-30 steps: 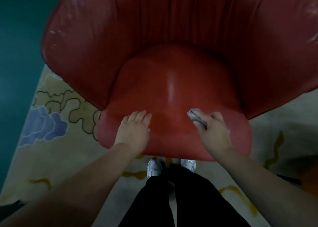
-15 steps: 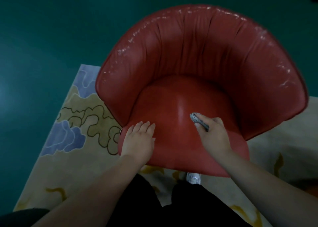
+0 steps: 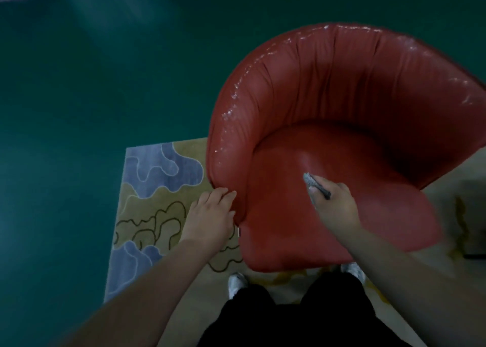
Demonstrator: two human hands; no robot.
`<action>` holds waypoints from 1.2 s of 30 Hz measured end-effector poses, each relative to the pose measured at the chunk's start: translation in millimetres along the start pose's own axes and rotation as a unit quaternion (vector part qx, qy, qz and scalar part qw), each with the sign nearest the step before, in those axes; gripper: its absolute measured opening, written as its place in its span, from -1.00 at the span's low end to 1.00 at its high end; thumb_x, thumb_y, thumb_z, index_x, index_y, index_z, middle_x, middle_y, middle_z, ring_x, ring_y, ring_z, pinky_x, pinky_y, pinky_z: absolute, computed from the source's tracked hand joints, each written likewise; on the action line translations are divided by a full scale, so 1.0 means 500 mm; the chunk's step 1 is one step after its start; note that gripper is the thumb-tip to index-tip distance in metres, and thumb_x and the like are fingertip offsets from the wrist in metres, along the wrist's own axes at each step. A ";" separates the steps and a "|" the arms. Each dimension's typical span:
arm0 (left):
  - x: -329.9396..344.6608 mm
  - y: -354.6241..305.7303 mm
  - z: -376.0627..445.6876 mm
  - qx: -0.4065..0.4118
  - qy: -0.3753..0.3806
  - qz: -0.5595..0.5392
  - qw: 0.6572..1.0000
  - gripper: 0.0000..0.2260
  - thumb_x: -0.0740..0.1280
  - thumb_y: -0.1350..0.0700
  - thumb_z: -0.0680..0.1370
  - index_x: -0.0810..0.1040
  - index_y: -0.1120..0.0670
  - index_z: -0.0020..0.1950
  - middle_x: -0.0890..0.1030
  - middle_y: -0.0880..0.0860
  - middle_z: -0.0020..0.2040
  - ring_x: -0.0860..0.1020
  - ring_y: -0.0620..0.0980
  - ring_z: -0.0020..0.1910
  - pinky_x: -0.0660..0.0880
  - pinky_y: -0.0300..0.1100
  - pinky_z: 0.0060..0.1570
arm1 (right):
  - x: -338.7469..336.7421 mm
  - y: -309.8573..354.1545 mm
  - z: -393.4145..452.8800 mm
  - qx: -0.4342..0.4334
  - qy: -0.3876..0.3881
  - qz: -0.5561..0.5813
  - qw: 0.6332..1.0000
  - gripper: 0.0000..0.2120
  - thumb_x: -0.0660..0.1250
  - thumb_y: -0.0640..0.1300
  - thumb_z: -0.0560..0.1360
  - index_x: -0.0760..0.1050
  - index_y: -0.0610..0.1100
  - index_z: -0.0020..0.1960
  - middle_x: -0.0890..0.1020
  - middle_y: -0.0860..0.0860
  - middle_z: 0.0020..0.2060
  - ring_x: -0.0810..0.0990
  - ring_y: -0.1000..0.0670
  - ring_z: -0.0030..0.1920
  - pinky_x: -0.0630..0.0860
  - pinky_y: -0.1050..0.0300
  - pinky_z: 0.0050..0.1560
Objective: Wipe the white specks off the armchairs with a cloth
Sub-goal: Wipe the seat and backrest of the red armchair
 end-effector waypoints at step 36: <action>-0.003 0.252 0.422 0.152 0.156 -0.174 0.960 -0.40 0.40 -0.06 0.51 0.23 0.04 0.46 0.43 0.06 0.35 0.46 -0.01 0.21 0.38 -0.23 0.09 | 0.280 0.191 0.061 0.158 -0.165 0.091 0.969 -0.65 0.31 -0.08 0.54 0.50 0.16 0.29 0.56 0.02 -0.07 0.52 0.16 -0.07 0.32 0.43 -0.14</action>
Point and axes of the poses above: each hand's wrist, its own z-axis towards the middle knuckle, its own x-axis out of the palm, y = z × x, the point moved 10 cm from there along z, towards the middle knuckle
